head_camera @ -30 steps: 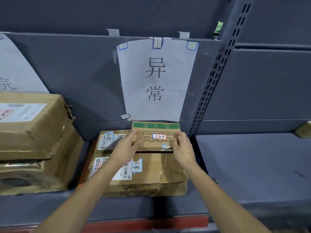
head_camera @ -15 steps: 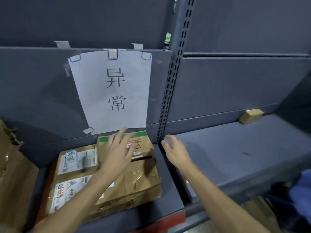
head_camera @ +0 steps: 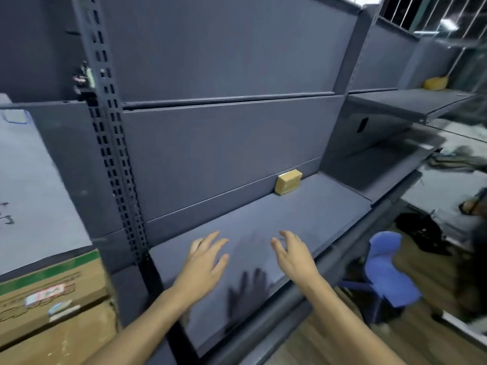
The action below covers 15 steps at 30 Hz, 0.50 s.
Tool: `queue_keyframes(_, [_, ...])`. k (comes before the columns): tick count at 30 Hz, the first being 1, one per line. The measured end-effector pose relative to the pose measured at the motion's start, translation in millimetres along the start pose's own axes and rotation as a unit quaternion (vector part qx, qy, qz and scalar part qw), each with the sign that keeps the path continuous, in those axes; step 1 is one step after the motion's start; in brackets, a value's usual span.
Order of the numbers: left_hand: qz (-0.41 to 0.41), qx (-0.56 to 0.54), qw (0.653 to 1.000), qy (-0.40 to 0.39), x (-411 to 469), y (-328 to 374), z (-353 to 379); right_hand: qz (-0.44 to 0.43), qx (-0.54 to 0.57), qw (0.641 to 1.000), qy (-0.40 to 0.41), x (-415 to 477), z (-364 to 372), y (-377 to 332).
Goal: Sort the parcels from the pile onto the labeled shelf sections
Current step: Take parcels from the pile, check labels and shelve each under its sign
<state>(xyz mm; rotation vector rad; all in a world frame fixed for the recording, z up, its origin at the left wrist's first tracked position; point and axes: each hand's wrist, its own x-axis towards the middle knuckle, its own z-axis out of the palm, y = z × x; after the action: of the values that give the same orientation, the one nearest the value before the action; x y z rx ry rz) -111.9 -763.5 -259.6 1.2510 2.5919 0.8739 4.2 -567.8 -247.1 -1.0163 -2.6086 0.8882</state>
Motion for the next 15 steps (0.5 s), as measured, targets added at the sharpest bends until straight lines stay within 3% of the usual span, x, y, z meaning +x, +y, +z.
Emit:
queue_keyframes(7, [-0.094, 0.081, 0.991, -0.049, 82.4, 87.5, 91.8, -0.066, -0.134, 0.989, 0.014, 64.8, -70.0, 115.7])
queue_keyframes(15, [-0.1, 0.09, 0.988, -0.078, 163.9, 177.0, 158.5, -0.052, -0.138, 0.989, -0.015, 105.8, -136.4, 209.5])
